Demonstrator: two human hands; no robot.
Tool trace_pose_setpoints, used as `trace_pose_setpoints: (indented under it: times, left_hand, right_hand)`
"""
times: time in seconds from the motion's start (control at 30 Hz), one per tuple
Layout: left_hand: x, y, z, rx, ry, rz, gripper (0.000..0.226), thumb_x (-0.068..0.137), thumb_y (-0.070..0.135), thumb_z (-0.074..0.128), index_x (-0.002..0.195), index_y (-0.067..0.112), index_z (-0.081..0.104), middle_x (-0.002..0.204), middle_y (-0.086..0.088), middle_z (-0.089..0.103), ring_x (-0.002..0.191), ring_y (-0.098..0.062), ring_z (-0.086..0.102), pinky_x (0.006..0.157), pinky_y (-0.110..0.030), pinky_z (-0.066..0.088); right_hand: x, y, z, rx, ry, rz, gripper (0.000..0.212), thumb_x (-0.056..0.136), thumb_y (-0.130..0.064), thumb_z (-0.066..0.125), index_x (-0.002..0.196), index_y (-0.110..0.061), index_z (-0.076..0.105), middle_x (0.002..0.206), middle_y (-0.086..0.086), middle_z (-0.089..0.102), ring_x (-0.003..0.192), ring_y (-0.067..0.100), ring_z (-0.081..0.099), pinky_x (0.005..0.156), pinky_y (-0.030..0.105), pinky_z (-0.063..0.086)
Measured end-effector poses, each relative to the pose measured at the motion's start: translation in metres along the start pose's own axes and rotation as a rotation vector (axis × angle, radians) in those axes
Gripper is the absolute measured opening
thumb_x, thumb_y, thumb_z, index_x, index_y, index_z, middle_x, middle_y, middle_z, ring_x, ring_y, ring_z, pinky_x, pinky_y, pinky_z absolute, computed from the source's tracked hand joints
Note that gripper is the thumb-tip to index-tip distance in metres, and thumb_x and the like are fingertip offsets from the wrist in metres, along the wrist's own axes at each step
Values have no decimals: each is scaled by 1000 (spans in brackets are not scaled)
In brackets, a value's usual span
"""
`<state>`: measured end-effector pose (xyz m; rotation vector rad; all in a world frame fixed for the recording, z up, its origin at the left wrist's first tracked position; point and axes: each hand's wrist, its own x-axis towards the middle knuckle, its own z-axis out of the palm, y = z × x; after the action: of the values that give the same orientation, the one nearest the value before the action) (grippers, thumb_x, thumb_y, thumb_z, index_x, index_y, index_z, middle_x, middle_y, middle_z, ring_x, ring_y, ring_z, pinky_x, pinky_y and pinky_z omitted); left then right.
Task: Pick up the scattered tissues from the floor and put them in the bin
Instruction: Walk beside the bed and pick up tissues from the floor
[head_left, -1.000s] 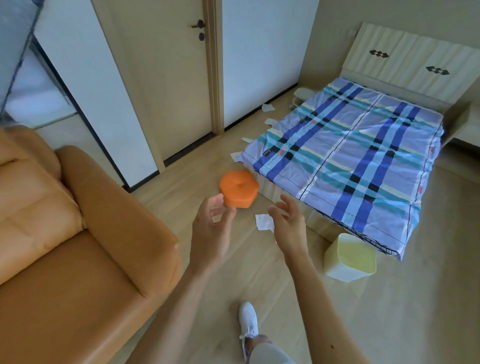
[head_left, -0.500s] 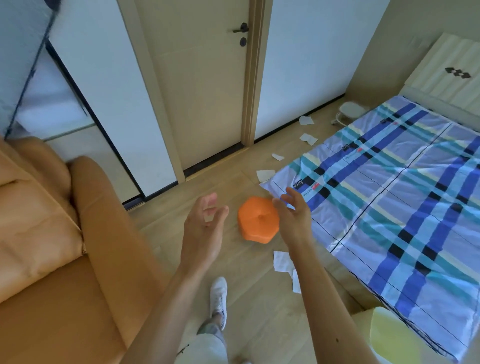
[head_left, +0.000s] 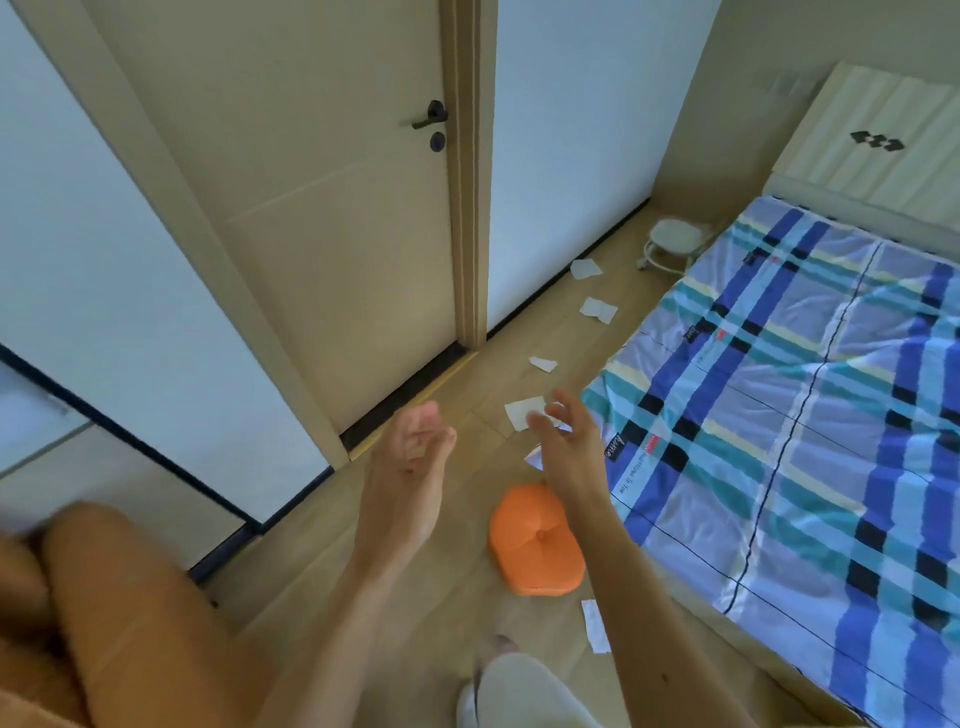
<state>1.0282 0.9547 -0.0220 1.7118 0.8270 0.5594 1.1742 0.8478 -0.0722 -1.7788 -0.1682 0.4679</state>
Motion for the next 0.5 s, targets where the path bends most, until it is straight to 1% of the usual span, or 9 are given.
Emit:
trace_pose_setpoints:
  times: [0.07, 0.13, 0.2, 0.27, 0.3, 0.4, 0.43, 0.47, 0.5]
  left_hand:
    - [41, 0, -3, 18, -30, 6, 32, 95, 32, 58, 125, 23, 61, 118, 16, 65, 100, 16, 58, 74, 0, 44]
    - [80, 0, -5, 10, -55, -1, 30, 95, 32, 58, 124, 24, 61, 116, 16, 67, 98, 16, 60, 72, 1, 44]
    - [123, 0, -6, 17, -87, 14, 29, 95, 31, 58, 123, 26, 61, 116, 16, 67, 99, 14, 61, 76, -5, 47]
    - [168, 2, -4, 24, -122, 28, 30, 95, 29, 59, 124, 25, 61, 117, 14, 67, 105, 6, 62, 85, -16, 49]
    - [192, 3, -2, 32, -141, 46, 30, 95, 29, 59, 125, 24, 61, 117, 13, 67, 107, 4, 62, 85, -16, 48]
    - [268, 9, 7, 84, -203, 100, 30, 95, 30, 59, 124, 26, 61, 117, 17, 66, 105, 11, 59, 76, -5, 46]
    - [290, 13, 10, 90, -223, 110, 30, 95, 30, 59, 124, 26, 60, 117, 17, 65, 104, 14, 58, 74, -2, 45]
    - [312, 15, 13, 93, -246, 116, 29, 95, 30, 58, 124, 27, 60, 117, 17, 65, 103, 16, 57, 74, -1, 45]
    - [331, 17, 15, 96, -269, 112, 29, 95, 30, 58, 124, 27, 60, 117, 18, 64, 103, 17, 56, 75, 0, 44]
  right_hand:
    - [36, -7, 17, 0, 34, 18, 55, 93, -29, 63, 145, -23, 46, 135, -3, 57, 86, -12, 54, 64, 13, 38]
    - [70, -17, 34, -23, 70, 32, 56, 93, -29, 63, 145, -23, 46, 134, -2, 58, 85, -12, 52, 60, 11, 37]
    - [108, -23, 52, -2, 104, 41, 57, 92, -29, 63, 146, -24, 44, 135, -2, 57, 87, -7, 56, 60, 12, 39]
    - [148, -31, 70, 32, 145, 35, 60, 92, -29, 64, 147, -23, 41, 137, 0, 56, 99, 6, 61, 64, 15, 42]
    - [171, -35, 79, 42, 167, 31, 60, 92, -30, 64, 148, -23, 41, 138, 1, 56, 107, 12, 61, 69, 18, 45]
    - [242, -59, 104, 57, 221, 17, 59, 93, -30, 63, 147, -23, 40, 139, 3, 55, 118, 20, 59, 92, 36, 53]
    - [263, -68, 109, 69, 236, 12, 59, 93, -30, 63, 147, -23, 40, 138, 4, 55, 119, 20, 59, 96, 39, 53]
    - [282, -76, 114, 83, 255, 11, 59, 92, -30, 63, 147, -23, 41, 138, 3, 55, 118, 20, 59, 95, 40, 53]
    - [297, -82, 117, 90, 279, 16, 59, 92, -31, 63, 146, -24, 41, 137, 2, 56, 116, 18, 59, 92, 37, 53]
